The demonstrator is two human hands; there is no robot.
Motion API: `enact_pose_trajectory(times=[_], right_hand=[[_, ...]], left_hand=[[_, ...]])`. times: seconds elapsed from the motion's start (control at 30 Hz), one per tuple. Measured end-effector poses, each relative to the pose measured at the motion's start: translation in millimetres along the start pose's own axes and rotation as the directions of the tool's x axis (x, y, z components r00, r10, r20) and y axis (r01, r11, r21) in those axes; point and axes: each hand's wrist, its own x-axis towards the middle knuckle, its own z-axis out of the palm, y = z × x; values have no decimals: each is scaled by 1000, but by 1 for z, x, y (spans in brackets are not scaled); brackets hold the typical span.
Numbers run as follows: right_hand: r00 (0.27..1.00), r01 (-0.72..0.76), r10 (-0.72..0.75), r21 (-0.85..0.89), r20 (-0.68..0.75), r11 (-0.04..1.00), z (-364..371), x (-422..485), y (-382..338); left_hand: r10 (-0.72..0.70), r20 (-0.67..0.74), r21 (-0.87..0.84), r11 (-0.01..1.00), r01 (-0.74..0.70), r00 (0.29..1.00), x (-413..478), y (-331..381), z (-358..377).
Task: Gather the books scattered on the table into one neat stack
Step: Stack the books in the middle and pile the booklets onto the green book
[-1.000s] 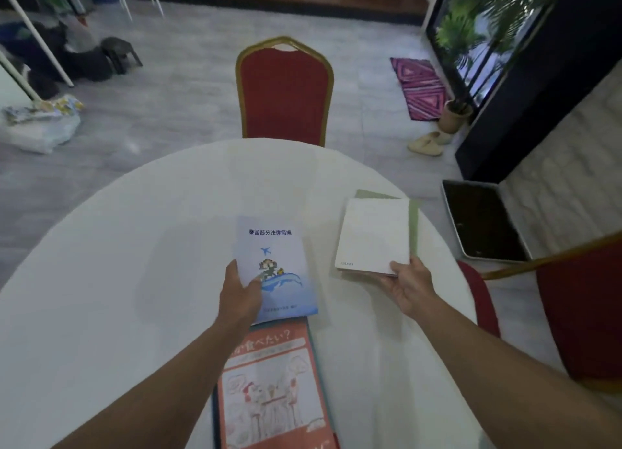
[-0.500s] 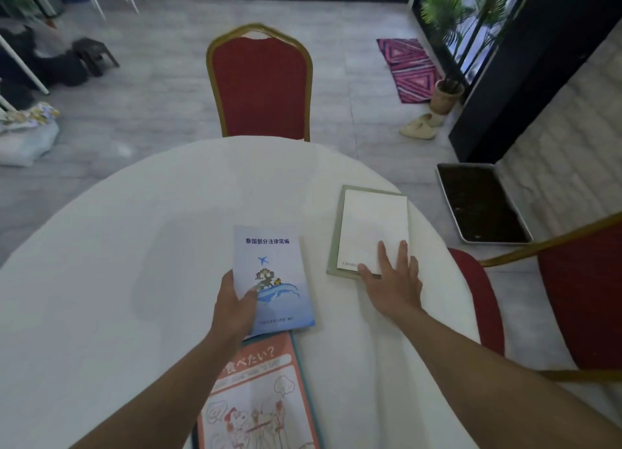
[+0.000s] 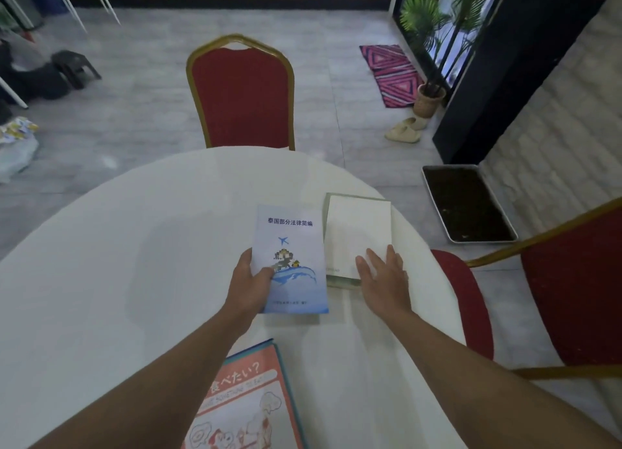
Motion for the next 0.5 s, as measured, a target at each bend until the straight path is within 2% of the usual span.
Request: enact_pose_trajectory(times=[0.1, 0.2, 0.3, 0.43, 0.5], right_hand=[[995, -98, 96, 285, 20, 953, -19, 3, -8], [984, -174, 149, 376, 95, 910, -30, 14, -12], [982, -186, 173, 459, 70, 869, -31, 26, -7], [983, -160, 184, 462, -6, 873, -32, 36, 2], [983, -149, 183, 446, -33, 882, -30, 38, 4]], left_hand=[[31, 63, -7, 1000, -30, 998, 15, 25, 30], [45, 128, 22, 999, -48, 991, 30, 40, 64], [44, 198, 83, 995, -62, 979, 46, 45, 95], [65, 219, 271, 954, -124, 974, 65, 42, 123], [61, 185, 515, 844, -150, 981, 72, 37, 134]])
